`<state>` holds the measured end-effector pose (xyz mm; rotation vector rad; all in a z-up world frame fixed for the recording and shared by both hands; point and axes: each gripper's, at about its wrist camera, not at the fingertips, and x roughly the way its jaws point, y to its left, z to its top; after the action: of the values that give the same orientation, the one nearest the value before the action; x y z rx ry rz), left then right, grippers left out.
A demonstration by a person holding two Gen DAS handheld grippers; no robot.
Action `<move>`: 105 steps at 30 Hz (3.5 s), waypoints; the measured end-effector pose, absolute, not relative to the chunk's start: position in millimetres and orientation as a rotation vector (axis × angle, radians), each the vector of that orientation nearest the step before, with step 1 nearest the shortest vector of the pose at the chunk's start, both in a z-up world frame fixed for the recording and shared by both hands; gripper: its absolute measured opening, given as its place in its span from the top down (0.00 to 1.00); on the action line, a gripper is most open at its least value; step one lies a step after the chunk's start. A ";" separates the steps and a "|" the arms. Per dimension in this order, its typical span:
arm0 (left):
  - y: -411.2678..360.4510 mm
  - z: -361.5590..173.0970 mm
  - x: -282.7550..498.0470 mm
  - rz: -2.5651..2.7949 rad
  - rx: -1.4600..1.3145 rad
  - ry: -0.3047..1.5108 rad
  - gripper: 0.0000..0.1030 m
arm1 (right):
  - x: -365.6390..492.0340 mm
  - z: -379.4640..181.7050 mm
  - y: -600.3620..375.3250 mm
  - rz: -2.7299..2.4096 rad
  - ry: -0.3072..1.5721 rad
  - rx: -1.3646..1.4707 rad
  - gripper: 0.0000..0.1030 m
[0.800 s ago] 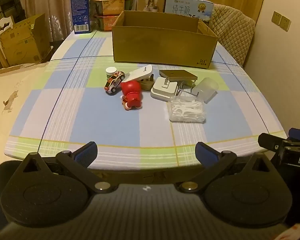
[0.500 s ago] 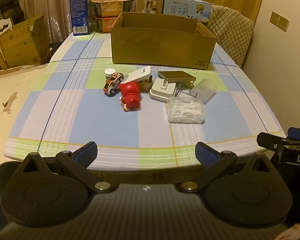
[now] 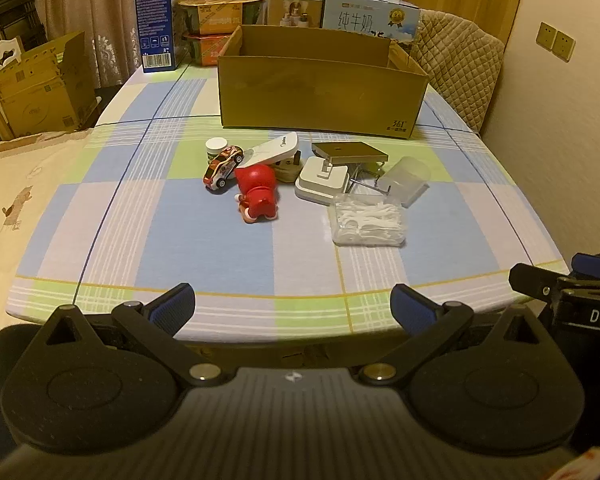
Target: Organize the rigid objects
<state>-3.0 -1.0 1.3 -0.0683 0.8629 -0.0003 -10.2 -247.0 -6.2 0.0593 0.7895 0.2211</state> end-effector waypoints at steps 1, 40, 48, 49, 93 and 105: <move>-1.0 1.4 -3.0 0.000 -0.068 0.863 0.01 | -10.2 -6.2 -247.0 0.221 0.790 0.059 0.02; -2.8 2.4 -2.9 -0.006 -0.077 0.861 0.01 | -10.2 -5.7 -248.3 0.219 0.790 0.059 0.02; -2.4 2.0 -2.8 -0.008 -0.080 0.860 0.01 | -9.6 -6.3 -249.3 0.218 0.789 0.058 0.02; -2.3 2.0 -2.8 -0.008 -0.079 0.861 0.01 | -9.6 -6.3 -249.3 0.219 0.790 0.059 0.02; 73.7 -38.8 132.5 -0.016 -0.095 0.830 0.01 | 88.8 -70.7 -169.7 0.293 0.834 0.052 0.02; 82.8 -79.0 163.9 -0.030 -0.084 0.858 0.01 | 133.5 -109.9 -144.9 0.278 0.884 0.091 0.02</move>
<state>163.9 82.8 -79.0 -0.0843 0.8582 -0.0301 133.5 -144.9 -109.9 0.0915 0.8844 0.2781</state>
